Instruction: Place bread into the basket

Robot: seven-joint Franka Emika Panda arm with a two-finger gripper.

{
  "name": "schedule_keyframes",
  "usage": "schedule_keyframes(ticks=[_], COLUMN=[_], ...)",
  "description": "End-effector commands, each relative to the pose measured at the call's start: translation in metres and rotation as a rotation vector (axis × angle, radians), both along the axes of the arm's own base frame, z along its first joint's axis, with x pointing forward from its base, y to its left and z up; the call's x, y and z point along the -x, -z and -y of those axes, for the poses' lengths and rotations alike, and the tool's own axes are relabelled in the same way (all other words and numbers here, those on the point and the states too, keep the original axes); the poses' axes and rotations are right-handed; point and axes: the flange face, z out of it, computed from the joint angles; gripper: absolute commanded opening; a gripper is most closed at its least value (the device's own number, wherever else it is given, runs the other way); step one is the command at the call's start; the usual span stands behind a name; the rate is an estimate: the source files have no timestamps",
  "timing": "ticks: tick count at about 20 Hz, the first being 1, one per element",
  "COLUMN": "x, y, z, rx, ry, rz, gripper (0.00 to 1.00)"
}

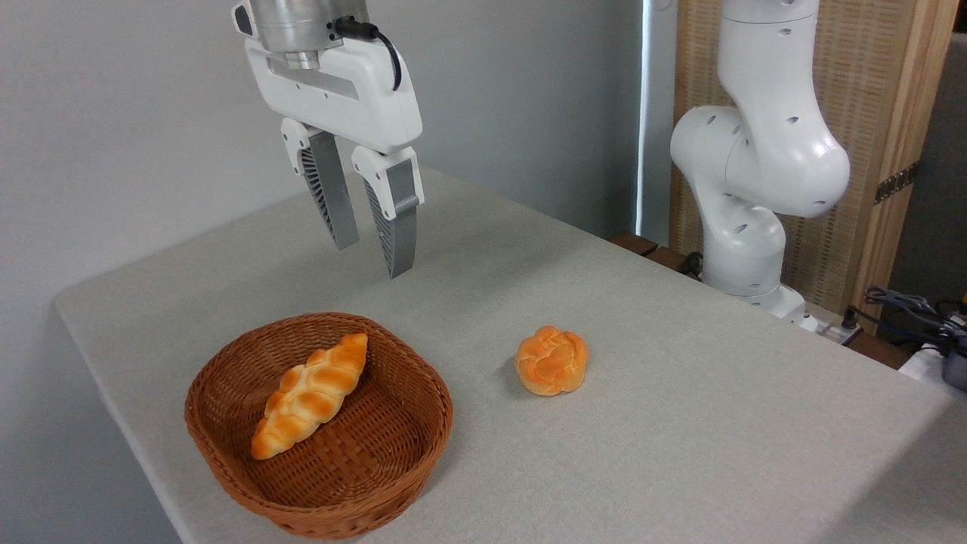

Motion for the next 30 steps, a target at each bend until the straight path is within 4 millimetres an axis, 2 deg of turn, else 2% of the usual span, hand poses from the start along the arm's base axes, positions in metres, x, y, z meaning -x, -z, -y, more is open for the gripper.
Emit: schedule_keyframes(ticks=[1,15,20,25,27,30], x=[0.000,0.001,0.004,0.045,0.056,0.082], y=[-0.003,-0.004,0.001,0.018,0.028,0.056], z=[-0.002,-0.007,-0.008,-0.029,-0.034,-0.060], rx=[0.010,0.010,0.010,0.016,0.014,0.030], ry=[-0.005,-0.010,-0.012,-0.042,-0.008,0.021], rz=[-0.005,-0.002,-0.003,0.030,0.025,0.031], gripper=[1.00,1.00,1.00,1.00,1.00,1.00])
